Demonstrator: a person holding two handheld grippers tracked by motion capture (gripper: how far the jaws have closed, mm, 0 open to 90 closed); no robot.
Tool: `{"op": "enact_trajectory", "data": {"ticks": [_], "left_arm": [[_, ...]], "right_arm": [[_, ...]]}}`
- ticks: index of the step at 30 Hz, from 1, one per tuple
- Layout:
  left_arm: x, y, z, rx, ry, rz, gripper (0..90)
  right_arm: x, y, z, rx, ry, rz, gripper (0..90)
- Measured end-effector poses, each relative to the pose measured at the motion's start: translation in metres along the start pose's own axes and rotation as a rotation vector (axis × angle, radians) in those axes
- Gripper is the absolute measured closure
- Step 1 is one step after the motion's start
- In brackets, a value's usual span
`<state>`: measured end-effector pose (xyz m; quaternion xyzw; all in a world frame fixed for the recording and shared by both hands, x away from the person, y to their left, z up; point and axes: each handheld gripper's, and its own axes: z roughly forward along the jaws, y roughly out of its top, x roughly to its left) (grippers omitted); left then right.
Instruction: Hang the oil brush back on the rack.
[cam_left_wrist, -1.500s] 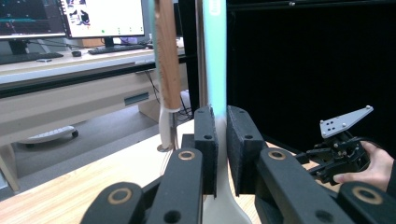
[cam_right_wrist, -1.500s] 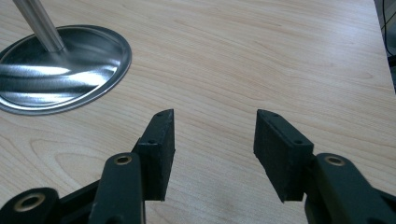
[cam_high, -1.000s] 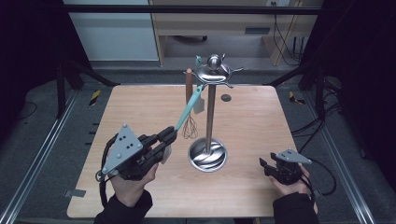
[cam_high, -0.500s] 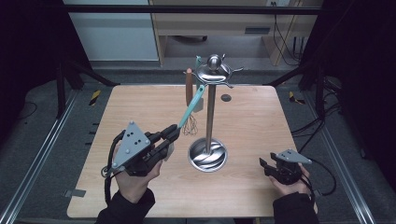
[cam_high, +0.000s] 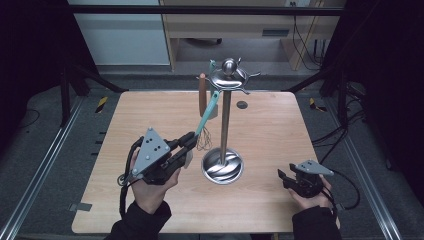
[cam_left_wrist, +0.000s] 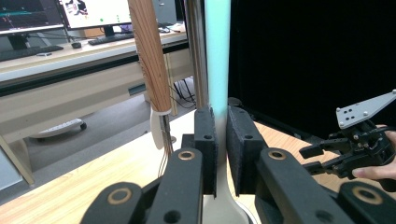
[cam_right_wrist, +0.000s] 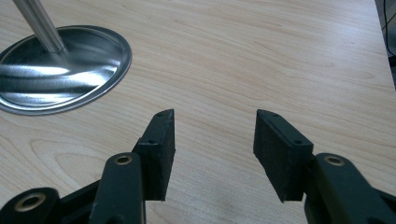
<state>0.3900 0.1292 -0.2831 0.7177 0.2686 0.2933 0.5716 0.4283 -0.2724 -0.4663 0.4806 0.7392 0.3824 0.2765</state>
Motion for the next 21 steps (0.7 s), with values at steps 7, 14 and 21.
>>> {"op": "enact_trajectory", "data": {"ticks": [7, 14, 21], "left_arm": [[-0.002, -0.002, 0.009, 0.010, -0.001, -0.013, 82.5], [-0.003, -0.002, 0.018, 0.018, 0.010, -0.017, 82.4], [-0.004, -0.003, 0.026, 0.024, 0.018, -0.024, 82.4]], "right_arm": [[0.000, 0.000, 0.000, -0.002, 0.000, -0.002, 49.2], [0.000, 0.000, 0.000, -0.001, -0.001, -0.001, 49.2], [0.000, 0.000, 0.000, -0.003, -0.001, -0.007, 49.4]]}}
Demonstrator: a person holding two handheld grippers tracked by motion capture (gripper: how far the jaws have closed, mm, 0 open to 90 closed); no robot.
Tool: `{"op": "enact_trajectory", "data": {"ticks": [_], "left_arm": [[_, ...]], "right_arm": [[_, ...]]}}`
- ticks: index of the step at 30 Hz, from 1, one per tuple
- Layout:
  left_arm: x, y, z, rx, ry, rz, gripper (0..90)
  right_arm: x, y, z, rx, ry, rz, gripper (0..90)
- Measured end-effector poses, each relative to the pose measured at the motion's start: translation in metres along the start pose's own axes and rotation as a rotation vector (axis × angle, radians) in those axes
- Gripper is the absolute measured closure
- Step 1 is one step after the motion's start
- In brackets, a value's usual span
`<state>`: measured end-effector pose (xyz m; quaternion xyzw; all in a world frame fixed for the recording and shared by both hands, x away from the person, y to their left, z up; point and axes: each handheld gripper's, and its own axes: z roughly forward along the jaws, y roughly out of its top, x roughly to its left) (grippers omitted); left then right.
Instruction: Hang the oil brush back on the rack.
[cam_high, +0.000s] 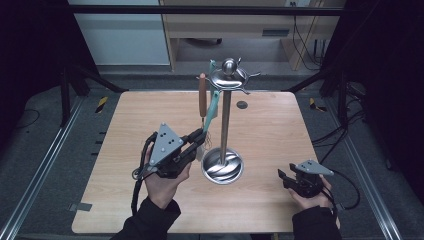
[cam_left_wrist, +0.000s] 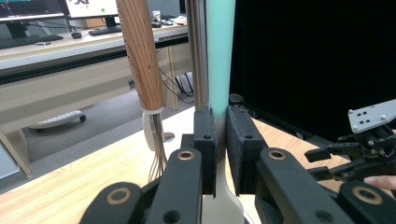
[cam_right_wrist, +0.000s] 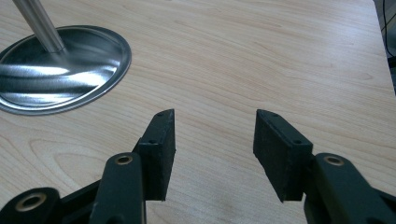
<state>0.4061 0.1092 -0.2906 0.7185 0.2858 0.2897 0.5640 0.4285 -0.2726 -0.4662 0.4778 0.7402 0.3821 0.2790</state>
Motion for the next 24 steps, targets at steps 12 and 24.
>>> {"op": "enact_trajectory", "data": {"ticks": [12, 24], "left_arm": [[-0.003, 0.000, 0.016, -0.002, 0.006, -0.029, 89.8], [0.004, -0.010, 0.016, 0.050, 0.019, -0.008, 90.0]], "right_arm": [[0.000, 0.000, 0.000, -0.002, 0.000, -0.003, 49.5], [0.001, 0.000, -0.001, -0.004, 0.001, 0.002, 49.5]]}}
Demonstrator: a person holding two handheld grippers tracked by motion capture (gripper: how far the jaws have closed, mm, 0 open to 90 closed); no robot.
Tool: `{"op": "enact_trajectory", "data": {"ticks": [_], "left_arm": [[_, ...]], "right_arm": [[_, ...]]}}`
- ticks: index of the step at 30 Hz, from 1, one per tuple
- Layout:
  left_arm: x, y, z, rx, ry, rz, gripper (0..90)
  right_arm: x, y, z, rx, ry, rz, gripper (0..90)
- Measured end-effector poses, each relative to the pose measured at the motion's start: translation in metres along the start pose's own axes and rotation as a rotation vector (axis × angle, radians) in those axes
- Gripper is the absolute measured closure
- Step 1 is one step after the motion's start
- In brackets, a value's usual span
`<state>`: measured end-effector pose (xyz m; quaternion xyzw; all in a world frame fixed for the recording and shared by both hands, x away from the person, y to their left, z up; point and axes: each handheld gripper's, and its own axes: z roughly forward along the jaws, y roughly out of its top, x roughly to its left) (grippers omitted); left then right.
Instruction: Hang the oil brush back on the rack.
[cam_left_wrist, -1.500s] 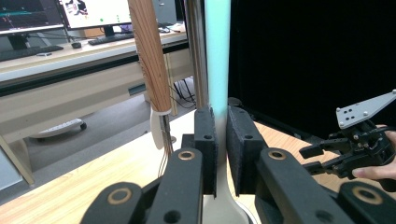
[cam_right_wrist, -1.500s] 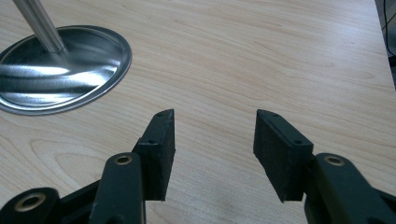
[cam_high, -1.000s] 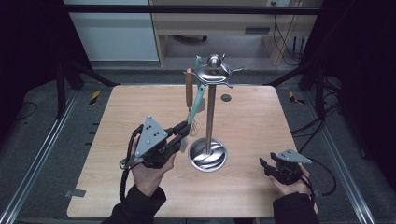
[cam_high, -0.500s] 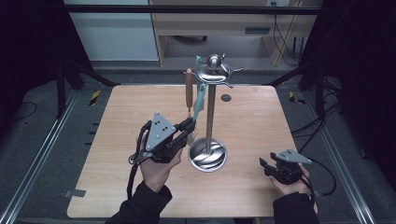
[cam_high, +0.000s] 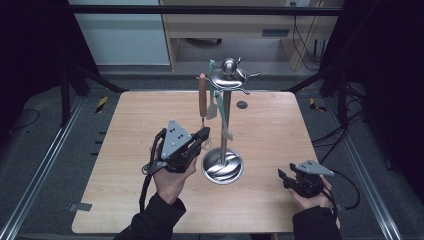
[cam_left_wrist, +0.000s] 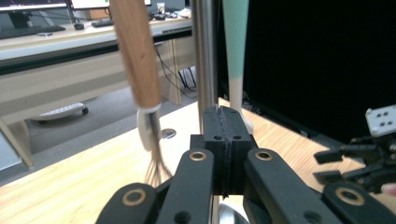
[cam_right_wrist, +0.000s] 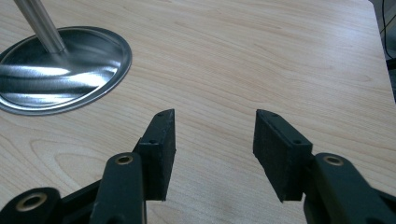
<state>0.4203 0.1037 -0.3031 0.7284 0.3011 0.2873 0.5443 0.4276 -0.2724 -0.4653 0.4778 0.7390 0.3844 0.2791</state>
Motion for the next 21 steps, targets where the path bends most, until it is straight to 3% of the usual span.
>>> {"op": "enact_trajectory", "data": {"ticks": [9, 16, 21], "left_arm": [[0.028, -0.045, -0.017, 0.111, 0.008, -0.043, 90.0], [0.051, -0.083, -0.024, 0.196, 0.048, -0.072, 90.0], [0.061, -0.104, -0.032, 0.260, 0.065, -0.067, 90.0]], "right_arm": [[0.000, -0.001, 0.001, 0.003, -0.008, 0.002, 47.3], [0.000, -0.001, 0.001, 0.008, -0.012, 0.013, 45.9], [0.000, -0.001, 0.001, 0.004, -0.014, 0.013, 45.3]]}}
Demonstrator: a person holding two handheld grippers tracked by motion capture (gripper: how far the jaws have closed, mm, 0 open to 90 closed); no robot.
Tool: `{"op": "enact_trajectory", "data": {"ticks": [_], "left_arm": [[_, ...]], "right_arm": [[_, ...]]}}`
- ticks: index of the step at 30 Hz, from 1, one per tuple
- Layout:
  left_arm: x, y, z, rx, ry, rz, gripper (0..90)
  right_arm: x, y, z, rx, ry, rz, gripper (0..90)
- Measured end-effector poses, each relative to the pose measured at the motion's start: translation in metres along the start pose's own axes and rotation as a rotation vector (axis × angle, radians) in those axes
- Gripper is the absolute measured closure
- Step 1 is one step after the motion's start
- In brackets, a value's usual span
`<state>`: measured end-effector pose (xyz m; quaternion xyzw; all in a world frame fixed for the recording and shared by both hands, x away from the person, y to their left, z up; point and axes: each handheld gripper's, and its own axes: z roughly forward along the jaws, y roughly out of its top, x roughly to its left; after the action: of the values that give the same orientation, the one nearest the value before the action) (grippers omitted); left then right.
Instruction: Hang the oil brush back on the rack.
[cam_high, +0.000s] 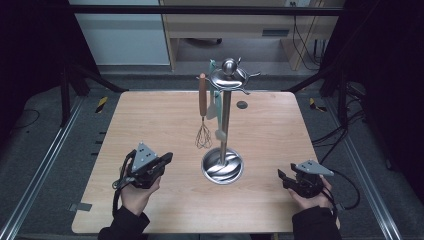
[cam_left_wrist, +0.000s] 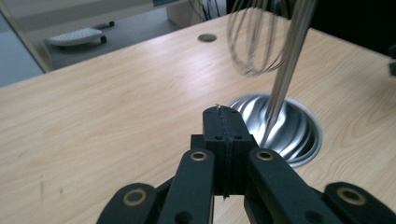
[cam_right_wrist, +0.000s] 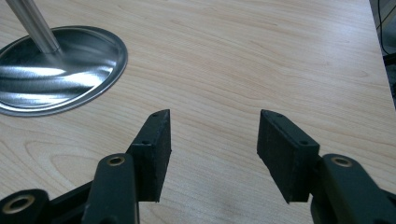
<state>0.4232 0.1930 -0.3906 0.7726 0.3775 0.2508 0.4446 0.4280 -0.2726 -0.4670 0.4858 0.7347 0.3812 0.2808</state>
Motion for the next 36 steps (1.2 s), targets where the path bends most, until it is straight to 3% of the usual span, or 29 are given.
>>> {"op": "enact_trajectory", "data": {"ticks": [3, 11, 22, 27, 33, 36], "left_arm": [[0.006, -0.015, -0.002, 0.033, 0.019, 0.003, 90.0], [0.031, -0.048, -0.002, 0.106, 0.039, -0.055, 86.2], [0.064, -0.080, 0.002, 0.178, 0.073, -0.109, 61.3], [0.079, -0.090, 0.001, 0.208, 0.093, -0.160, 49.0], [0.090, -0.097, 0.001, 0.228, 0.113, -0.160, 41.4], [0.092, -0.100, 0.003, 0.240, 0.100, -0.165, 38.3]], "right_arm": [[0.000, 0.000, 0.000, -0.001, 0.002, 0.001, 45.1], [-0.001, -0.001, 0.000, 0.007, -0.003, 0.010, 44.0], [-0.006, -0.006, 0.002, 0.035, -0.017, 0.024, 41.6], [-0.011, -0.009, 0.003, 0.057, -0.022, 0.040, 40.9], [-0.016, -0.013, 0.005, 0.070, -0.027, 0.049, 39.4], [-0.016, -0.014, 0.005, 0.085, -0.027, 0.061, 38.8]]}}
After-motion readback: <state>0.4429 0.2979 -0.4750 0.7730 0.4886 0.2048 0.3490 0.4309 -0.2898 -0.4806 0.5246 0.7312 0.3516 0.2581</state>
